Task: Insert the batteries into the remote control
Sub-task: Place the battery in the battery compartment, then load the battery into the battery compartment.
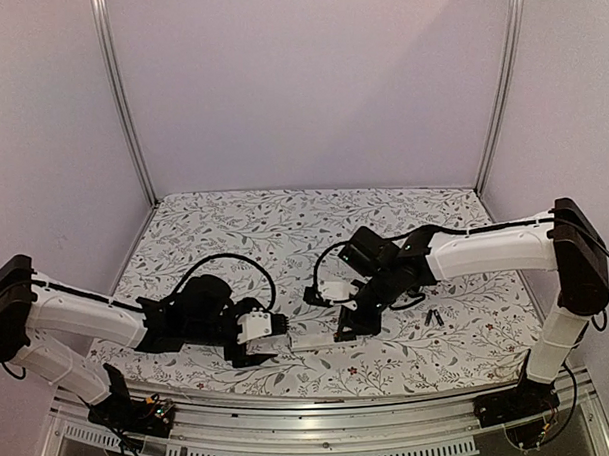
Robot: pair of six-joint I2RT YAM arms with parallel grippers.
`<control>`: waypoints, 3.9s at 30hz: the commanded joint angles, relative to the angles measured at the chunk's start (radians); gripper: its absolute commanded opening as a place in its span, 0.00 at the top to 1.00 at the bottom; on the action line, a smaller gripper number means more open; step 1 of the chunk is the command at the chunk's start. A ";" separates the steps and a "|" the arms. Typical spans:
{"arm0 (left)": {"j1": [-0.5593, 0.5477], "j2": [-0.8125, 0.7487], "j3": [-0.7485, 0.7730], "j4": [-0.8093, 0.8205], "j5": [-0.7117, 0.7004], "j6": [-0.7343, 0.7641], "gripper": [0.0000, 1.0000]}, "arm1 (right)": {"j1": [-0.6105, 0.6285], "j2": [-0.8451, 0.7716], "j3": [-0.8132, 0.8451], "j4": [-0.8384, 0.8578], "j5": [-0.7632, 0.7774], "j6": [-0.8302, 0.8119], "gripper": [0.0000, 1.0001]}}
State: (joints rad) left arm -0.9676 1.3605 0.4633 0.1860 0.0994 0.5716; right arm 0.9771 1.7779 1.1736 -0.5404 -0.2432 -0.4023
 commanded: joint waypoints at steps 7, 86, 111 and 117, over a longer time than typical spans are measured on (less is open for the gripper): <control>-0.034 0.100 0.100 -0.036 0.091 -0.007 0.13 | -0.099 -0.160 -0.043 0.023 -0.035 0.372 0.56; -0.188 0.298 0.123 0.127 -0.063 -0.476 0.53 | 0.072 0.079 0.082 -0.099 0.109 0.959 0.89; -0.186 0.300 0.126 0.132 -0.053 -0.467 0.56 | 0.074 0.116 0.085 -0.102 0.116 0.926 0.90; -0.187 0.299 0.124 0.128 -0.054 -0.464 0.56 | 0.074 0.128 0.080 -0.119 0.148 0.932 0.93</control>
State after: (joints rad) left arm -1.1439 1.6756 0.5941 0.2993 0.0372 0.1032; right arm 1.0454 1.8603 1.2499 -0.6437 -0.1177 0.5339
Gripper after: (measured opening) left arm 0.439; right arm 0.086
